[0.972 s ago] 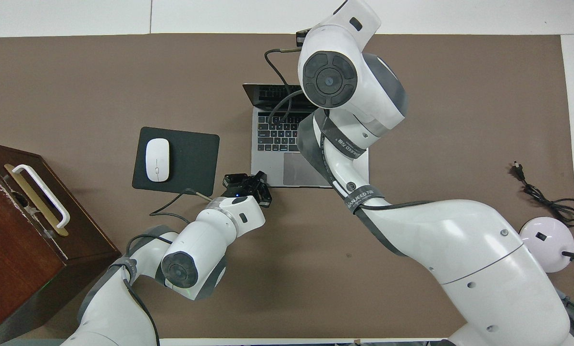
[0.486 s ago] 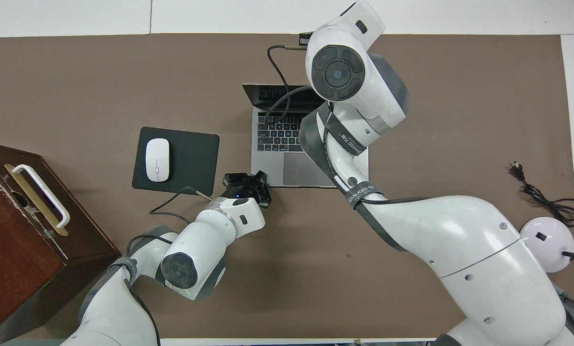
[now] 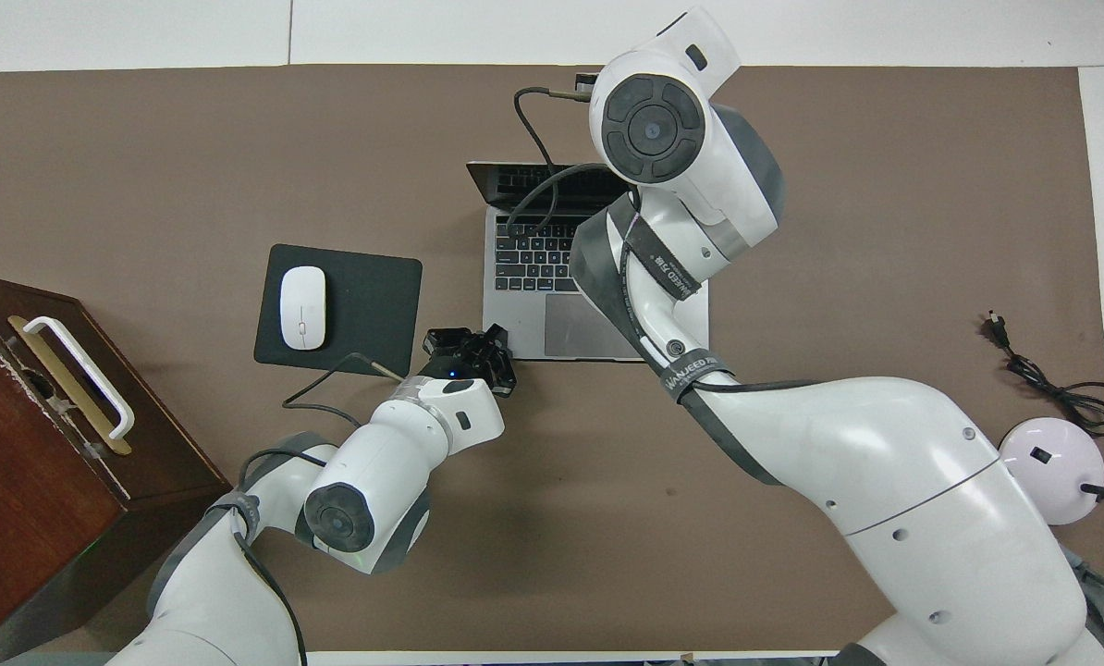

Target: Close laptop with both arms

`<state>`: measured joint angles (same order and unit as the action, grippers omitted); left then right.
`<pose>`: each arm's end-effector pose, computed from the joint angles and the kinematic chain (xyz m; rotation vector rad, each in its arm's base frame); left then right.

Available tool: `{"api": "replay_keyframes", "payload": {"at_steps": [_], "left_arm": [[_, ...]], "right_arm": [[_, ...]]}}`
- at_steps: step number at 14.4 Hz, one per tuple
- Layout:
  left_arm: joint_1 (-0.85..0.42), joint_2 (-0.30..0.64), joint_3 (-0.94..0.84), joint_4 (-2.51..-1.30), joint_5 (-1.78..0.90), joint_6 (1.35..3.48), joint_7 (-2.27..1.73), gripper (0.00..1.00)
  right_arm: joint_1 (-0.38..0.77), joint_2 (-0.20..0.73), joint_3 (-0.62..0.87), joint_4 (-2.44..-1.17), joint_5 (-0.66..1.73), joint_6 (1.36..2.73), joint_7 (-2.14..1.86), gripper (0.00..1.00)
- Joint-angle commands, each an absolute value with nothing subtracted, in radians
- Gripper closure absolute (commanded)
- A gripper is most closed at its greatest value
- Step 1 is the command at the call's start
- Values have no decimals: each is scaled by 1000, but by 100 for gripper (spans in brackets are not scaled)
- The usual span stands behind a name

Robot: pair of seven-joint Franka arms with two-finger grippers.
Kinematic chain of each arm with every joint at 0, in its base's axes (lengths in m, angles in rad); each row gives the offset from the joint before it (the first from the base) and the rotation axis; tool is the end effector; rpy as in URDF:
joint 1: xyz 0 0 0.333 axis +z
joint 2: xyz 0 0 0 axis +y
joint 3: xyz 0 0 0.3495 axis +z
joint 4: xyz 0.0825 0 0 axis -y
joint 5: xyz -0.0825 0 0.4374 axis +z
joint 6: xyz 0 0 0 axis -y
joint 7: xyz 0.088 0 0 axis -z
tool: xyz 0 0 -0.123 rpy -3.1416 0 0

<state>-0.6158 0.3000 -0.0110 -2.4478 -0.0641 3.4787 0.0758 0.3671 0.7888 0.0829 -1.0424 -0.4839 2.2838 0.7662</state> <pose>0.4691 -0.3300 0.2373 2.6252 -0.8587 1.0144 0.8139 0.3452 0.4201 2.9509 -0.1773 0.8856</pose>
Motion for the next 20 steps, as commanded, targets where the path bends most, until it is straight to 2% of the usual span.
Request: {"api": "replay_keyframes", "payload": {"at_steps": [1,8,14,20], "left_arm": [[-578,382,5,-2444,-64,3473,121,100],[-578,383,5,-2444,-64,3470,121,100],[-578,397,5,-2441,-64,3474,121,100],[-578,399,5,-2437,-64,3476,117,100]], "right_arm": [[368,795,89,-1034,-463,2278,791,100],[371,716,89,-1170,-466,2279,839,100],[374,658,89,-1307,-469,2353,931,100],[380,603,98,-1385,-469,2333,947,100]]}}
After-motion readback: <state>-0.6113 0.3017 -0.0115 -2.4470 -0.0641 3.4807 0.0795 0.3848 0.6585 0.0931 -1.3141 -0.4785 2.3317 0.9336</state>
